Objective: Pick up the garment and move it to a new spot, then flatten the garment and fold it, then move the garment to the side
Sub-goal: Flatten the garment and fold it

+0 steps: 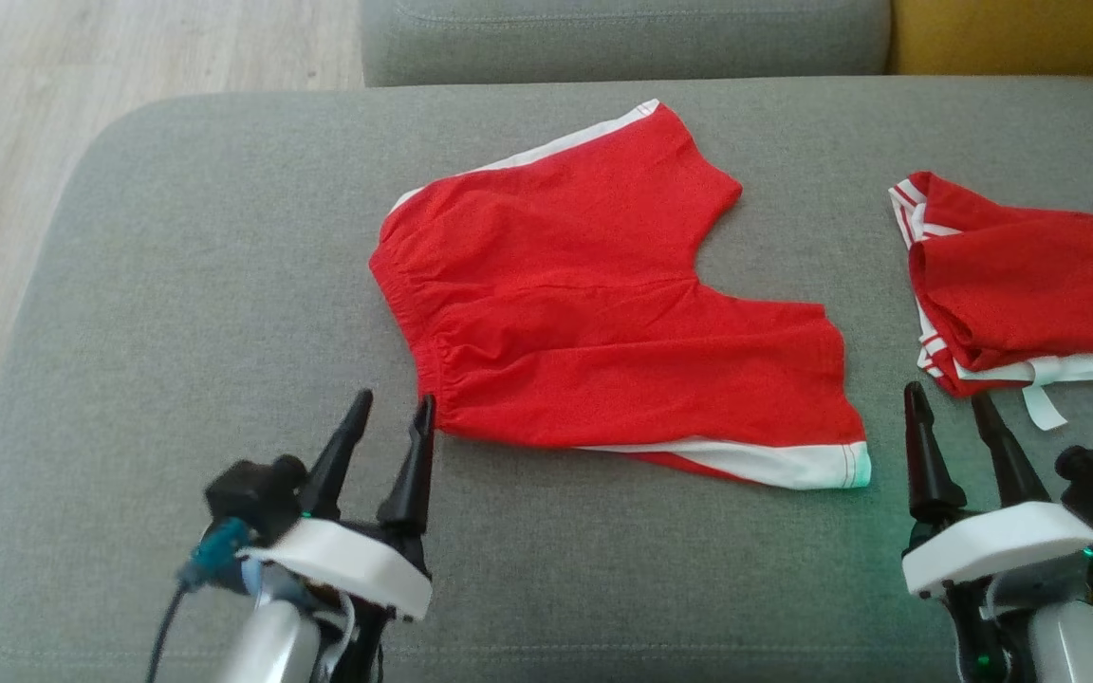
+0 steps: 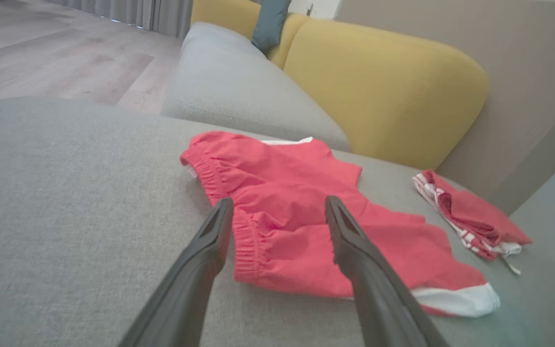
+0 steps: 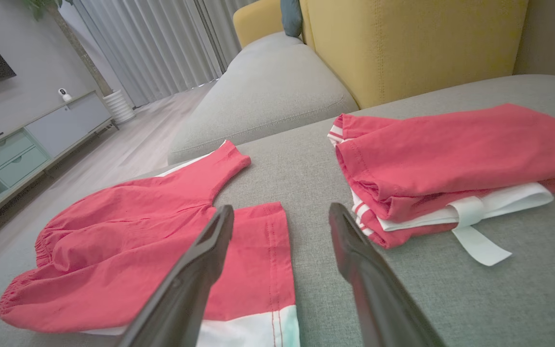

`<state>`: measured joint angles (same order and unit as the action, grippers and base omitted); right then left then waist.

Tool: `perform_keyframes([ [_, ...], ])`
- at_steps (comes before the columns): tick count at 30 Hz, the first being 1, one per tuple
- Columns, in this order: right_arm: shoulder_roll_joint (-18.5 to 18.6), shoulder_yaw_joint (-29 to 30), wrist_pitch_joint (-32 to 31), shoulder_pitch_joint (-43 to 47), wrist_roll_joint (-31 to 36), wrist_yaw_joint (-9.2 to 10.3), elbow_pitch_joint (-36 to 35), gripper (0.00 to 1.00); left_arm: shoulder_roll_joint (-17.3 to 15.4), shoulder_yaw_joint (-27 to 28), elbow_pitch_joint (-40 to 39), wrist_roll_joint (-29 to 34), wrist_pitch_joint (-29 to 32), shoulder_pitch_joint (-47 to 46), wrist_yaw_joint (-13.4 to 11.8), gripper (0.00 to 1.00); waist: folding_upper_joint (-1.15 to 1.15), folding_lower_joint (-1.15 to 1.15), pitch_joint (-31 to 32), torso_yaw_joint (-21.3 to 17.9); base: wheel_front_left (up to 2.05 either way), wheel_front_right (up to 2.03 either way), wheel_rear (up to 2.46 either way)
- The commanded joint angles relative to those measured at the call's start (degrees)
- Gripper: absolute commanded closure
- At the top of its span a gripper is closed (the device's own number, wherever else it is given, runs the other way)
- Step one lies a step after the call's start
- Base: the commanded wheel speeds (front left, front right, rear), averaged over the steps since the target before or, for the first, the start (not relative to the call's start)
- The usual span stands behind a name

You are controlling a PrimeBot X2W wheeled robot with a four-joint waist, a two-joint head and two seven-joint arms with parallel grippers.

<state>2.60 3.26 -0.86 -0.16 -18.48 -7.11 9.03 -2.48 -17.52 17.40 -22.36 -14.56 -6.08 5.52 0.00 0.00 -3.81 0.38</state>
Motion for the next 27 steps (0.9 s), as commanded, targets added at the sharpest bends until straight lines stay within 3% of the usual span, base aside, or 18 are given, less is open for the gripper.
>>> perform_keyframes([
  [1,0.3,-1.1,1.2,-1.1,-0.6,-0.37,-2.2,0.0,-1.4,1.1,0.0,2.3,-0.4,-1.5,0.4,0.0,0.0,0.0,-0.4,-0.2,0.0,0.0,0.0],
  [16,0.3,-1.2,2.7,-3.8,-0.8,-0.37,-1.6,0.0,-4.9,-5.2,15.0,7.6,0.1,-9.7,1.4,0.0,0.0,0.0,-4.0,-2.2,0.0,0.0,0.0],
  [27,0.3,-1.0,3.2,-5.0,-0.9,-0.37,-1.6,0.0,-4.9,-5.9,18.4,8.4,-0.4,-15.4,1.7,0.0,0.0,0.0,-6.4,-3.1,0.0,0.0,0.0],
])
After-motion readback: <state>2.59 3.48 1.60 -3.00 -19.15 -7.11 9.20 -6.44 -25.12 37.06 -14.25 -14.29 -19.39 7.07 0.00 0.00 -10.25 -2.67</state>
